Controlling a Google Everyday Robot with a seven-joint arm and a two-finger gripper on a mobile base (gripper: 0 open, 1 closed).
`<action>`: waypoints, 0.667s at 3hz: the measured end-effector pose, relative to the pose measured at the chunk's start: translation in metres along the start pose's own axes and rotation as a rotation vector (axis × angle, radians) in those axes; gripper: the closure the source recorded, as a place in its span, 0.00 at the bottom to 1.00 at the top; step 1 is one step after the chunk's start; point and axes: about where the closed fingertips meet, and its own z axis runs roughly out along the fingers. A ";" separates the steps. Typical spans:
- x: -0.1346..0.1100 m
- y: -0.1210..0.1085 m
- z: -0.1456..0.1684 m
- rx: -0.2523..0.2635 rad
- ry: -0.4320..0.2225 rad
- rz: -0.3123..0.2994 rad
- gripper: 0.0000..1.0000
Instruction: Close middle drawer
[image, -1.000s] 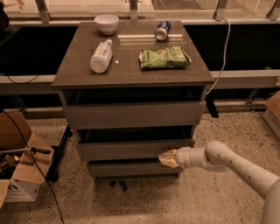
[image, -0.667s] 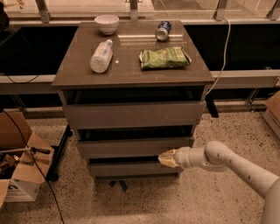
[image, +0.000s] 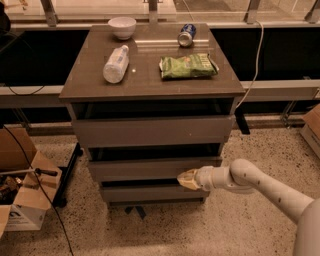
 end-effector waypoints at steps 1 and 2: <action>-0.015 -0.015 0.017 -0.006 -0.015 -0.058 0.08; -0.020 -0.025 0.022 0.004 -0.022 -0.075 0.00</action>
Offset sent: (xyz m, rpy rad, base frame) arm 0.0515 0.0135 0.0070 -0.0075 -0.1034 0.0228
